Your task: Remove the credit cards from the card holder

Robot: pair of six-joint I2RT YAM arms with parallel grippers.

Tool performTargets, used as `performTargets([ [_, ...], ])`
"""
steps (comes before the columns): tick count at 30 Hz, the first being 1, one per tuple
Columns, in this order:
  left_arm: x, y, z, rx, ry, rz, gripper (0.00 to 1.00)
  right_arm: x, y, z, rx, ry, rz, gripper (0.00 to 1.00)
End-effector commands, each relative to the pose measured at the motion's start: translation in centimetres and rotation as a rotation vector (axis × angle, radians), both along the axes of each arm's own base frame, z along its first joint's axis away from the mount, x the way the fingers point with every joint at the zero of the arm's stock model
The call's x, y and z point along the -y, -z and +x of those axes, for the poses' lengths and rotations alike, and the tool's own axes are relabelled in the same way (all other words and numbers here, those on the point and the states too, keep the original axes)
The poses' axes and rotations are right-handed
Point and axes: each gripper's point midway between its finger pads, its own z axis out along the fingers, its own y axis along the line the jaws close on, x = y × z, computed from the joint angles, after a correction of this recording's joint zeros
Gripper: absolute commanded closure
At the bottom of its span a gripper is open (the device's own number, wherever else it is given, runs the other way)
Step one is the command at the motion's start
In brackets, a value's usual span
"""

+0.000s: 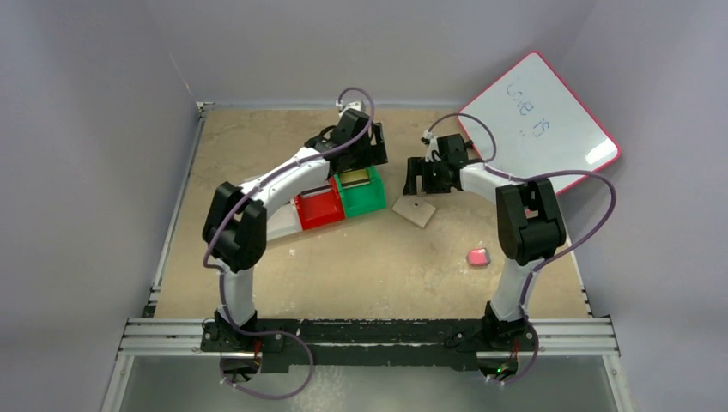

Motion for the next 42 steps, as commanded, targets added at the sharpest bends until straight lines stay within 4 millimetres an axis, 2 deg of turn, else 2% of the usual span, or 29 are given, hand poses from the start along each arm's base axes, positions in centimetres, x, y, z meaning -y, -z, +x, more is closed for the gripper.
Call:
performTargets([
  [1, -6.0, -3.8, 0.5, 0.091, -0.147, 0.066, 0.16, -0.4, -0.4, 0.4, 0.035, -0.029, -0.062, 0.17],
  [4, -8.6, -3.2, -0.1, 0.081, -0.199, 0.099, 0.16, -0.2, 0.2, -0.2, 0.031, -0.017, -0.096, 0.18],
  [6, -9.7, -3.0, -0.6, 0.082, -0.217, 0.126, 0.16, 0.1, 0.6, -0.6, 0.025, -0.009, -0.104, 0.19],
  [9, -10.6, -2.0, -1.5, 0.061, -0.227, 0.154, 0.16, 0.0, 1.0, -1.4, 0.021, -0.012, -0.099, 0.21],
  [13, -11.2, 0.9, -3.1, -0.004, -0.217, 0.181, 0.16, 0.3, 1.5, -2.3, 0.006, -0.002, -0.128, 0.27],
  [17, -10.5, 2.6, -4.0, -0.035, -0.183, 0.145, 0.16, 0.9, 1.9, -3.5, -0.01, 0.042, -0.16, 0.31],
  [26, -7.8, 4.9, -4.9, -0.093, -0.086, 0.083, 0.19, 1.2, 0.9, -5.0, -0.001, 0.098, -0.131, 0.37],
  [28, -7.3, 5.1, -5.2, -0.1, -0.075, 0.082, 0.2, 1.6, 1.6, -6.2, -0.03, 0.111, -0.141, 0.39],
  [33, -5.3, 5.7, -6.1, -0.115, -0.019, 0.058, 0.24, 2.2, 1.3, -7.8, -0.052, 0.155, -0.142, 0.41],
  [42, -2.8, 6.2, -6.6, -0.12, 0.028, 0.036, 0.28, 1.5, 0.2, -11.3, -0.079, 0.19, -0.026, 0.42],
])
